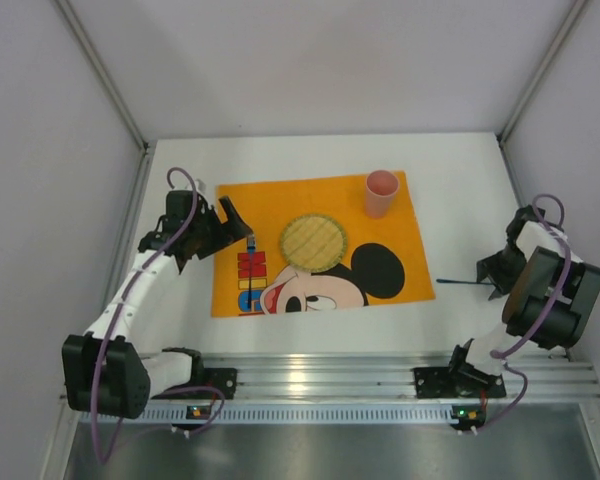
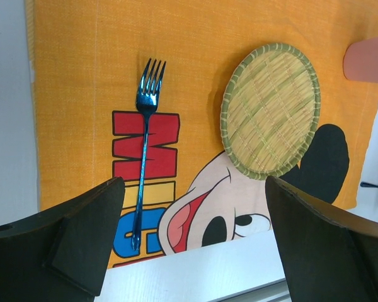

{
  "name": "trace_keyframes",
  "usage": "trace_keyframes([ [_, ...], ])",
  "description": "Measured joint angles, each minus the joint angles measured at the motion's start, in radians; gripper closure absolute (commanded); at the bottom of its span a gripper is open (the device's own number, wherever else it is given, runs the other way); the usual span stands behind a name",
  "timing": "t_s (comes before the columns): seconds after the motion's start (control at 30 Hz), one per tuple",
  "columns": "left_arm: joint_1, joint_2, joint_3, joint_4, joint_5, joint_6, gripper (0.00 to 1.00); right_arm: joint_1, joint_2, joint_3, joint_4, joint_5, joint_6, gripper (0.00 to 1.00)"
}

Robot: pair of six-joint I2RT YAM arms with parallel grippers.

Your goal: Set the dinner table for one person

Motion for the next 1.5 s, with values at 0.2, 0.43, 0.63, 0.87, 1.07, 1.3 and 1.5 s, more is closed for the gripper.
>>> trace_keyframes([
  [0.2,0.000,0.013,0.000,0.002,0.000,0.005,0.02,-0.002,0.120,0.048,0.069,0.012,0.001,0.49],
  [0.43,0.000,0.032,0.003,0.002,0.000,0.019,0.02,-0.002,0.145,0.067,0.108,0.004,0.005,0.99],
  [0.63,0.000,0.055,0.003,0.003,0.000,0.026,0.02,-0.001,0.146,0.071,0.106,0.011,-0.034,1.00],
  [0.87,0.000,0.079,0.004,0.004,0.030,0.024,0.02,0.075,0.161,0.161,0.085,0.004,-0.127,1.00],
  [1.07,0.000,0.095,0.035,-0.002,0.047,0.022,0.02,0.383,0.155,0.389,0.067,-0.049,-0.222,1.00],
  [1.3,0.000,0.096,0.091,-0.009,0.046,0.022,0.02,0.813,0.121,0.405,0.070,-0.121,-0.243,1.00],
  [1.5,0.000,0.048,0.091,-0.066,0.026,0.023,0.02,0.975,0.161,0.365,0.068,-0.119,-0.222,1.00],
])
